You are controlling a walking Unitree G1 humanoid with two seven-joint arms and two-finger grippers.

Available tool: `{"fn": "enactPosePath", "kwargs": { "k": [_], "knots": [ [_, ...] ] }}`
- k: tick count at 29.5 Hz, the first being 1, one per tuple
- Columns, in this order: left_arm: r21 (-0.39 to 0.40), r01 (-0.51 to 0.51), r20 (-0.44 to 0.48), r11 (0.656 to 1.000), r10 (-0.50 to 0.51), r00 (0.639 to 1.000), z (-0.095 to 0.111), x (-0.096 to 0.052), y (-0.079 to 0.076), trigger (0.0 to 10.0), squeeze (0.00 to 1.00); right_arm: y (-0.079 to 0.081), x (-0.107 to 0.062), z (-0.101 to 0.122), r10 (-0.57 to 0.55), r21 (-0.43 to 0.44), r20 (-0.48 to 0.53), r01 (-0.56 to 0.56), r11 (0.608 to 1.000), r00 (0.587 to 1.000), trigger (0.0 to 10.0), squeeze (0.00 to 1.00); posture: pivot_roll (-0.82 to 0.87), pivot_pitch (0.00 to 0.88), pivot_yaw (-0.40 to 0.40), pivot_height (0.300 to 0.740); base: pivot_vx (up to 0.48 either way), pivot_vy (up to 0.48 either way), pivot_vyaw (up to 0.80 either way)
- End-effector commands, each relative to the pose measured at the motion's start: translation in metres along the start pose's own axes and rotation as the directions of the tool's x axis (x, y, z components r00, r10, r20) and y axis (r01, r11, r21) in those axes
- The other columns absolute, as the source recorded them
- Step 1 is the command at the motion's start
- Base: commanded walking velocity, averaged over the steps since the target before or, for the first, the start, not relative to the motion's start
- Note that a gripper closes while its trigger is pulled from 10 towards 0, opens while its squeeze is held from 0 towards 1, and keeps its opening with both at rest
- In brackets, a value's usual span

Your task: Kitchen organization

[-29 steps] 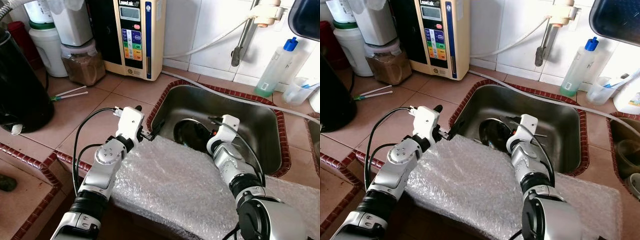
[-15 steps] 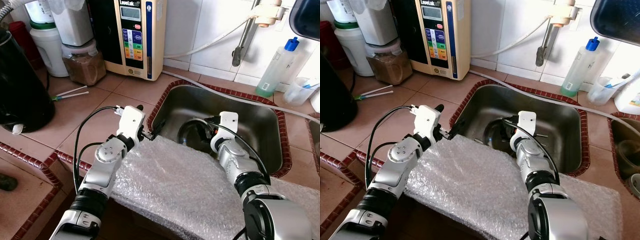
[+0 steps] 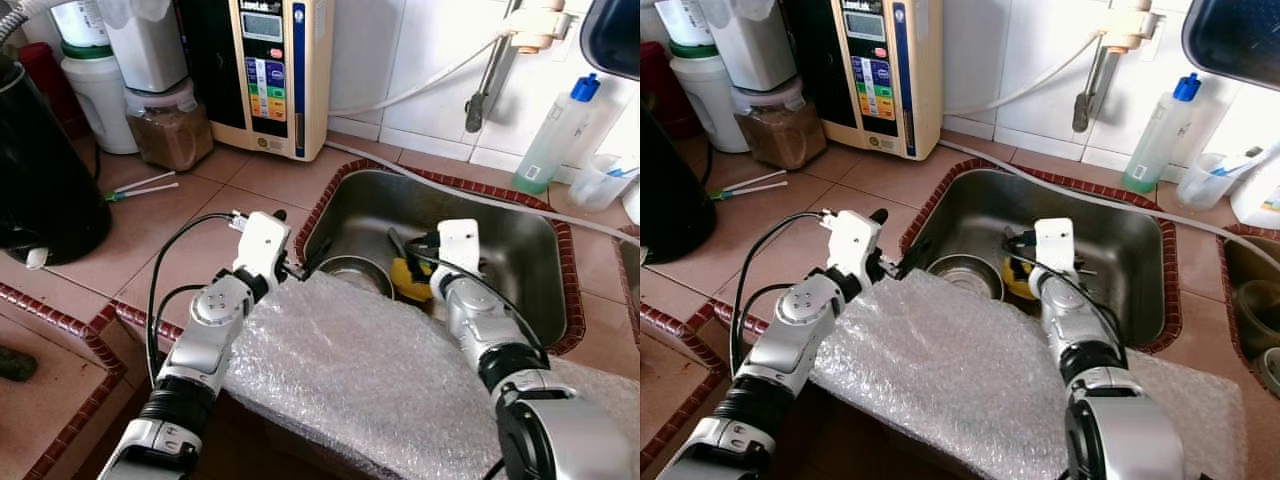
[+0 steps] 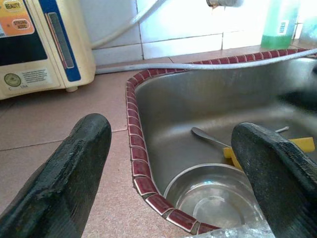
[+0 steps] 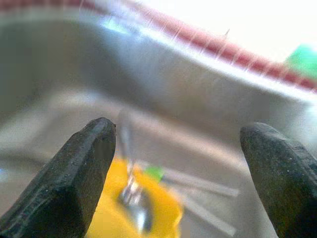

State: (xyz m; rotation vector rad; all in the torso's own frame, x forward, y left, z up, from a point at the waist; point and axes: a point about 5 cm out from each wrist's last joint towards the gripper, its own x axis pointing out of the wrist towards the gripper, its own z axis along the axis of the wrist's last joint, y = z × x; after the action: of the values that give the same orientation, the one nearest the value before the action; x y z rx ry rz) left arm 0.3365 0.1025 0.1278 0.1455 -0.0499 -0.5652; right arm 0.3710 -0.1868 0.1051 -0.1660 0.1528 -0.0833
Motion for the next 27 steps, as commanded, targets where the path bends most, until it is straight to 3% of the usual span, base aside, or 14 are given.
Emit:
{"fn": "enactPosePath", "kwargs": {
  "k": [1,3,6,9,12,17,22,27],
  "knots": [
    [0.025,0.004,0.012,1.0,-0.004,1.0,0.006,0.003,0.001,10.0,0.0,-0.004,0.0,0.011,-0.016,0.039,0.089,0.012,0.999,0.996,10.0,0.0,0.12,0.0,0.02,0.74,0.0,0.0,0.0],
    [0.028,-0.018,0.018,0.999,0.018,1.0,0.006,0.001,0.002,10.0,0.0,-0.004,-0.001,0.02,-0.015,0.063,0.167,0.004,0.998,0.986,10.0,0.0,0.12,0.0,0.02,0.74,0.0,0.0,0.0],
    [0.029,-0.03,0.022,0.999,0.029,0.999,0.006,0.001,0.003,10.0,0.0,-0.004,-0.002,0.023,-0.016,0.072,0.196,0.002,0.997,0.981,10.0,0.0,0.12,0.0,0.02,0.74,0.0,0.0,0.0],
    [0.03,-0.161,0.098,0.987,0.157,0.983,0.018,-0.002,0.015,10.0,0.0,-0.002,-0.007,0.036,-0.019,0.058,0.32,0.0,0.998,0.947,10.0,0.0,0.12,0.0,0.019,0.74,0.0,0.0,0.0],
    [0.023,-0.249,0.149,0.968,0.243,0.958,0.028,-0.006,0.023,10.0,0.0,-0.004,-0.011,0.043,-0.039,0.042,0.377,0.025,0.999,0.925,10.0,0.0,0.12,0.0,0.019,0.74,0.0,0.0,0.0],
    [-0.002,-0.323,0.193,0.946,0.318,0.928,0.035,-0.012,0.029,10.0,0.0,-0.007,-0.017,0.052,-0.054,0.031,0.441,0.044,0.999,0.896,10.0,0.0,0.11,0.0,0.022,0.74,0.0,0.0,0.0],
    [0.041,-0.41,0.206,0.911,0.394,0.896,0.033,-0.022,0.032,10.0,0.0,-0.019,-0.03,0.06,-0.093,-0.013,0.51,0.117,0.993,0.855,10.0,0.0,0.09,0.0,0.025,0.74,0.0,0.0,0.0],
    [0.052,-0.451,0.189,0.891,0.435,0.88,0.026,-0.031,0.034,10.0,0.0,-0.029,-0.043,0.054,-0.124,-0.035,0.503,0.163,0.986,0.855,10.0,0.0,0.06,0.0,0.029,0.74,0.0,0.0,0.0]
  ]
}}
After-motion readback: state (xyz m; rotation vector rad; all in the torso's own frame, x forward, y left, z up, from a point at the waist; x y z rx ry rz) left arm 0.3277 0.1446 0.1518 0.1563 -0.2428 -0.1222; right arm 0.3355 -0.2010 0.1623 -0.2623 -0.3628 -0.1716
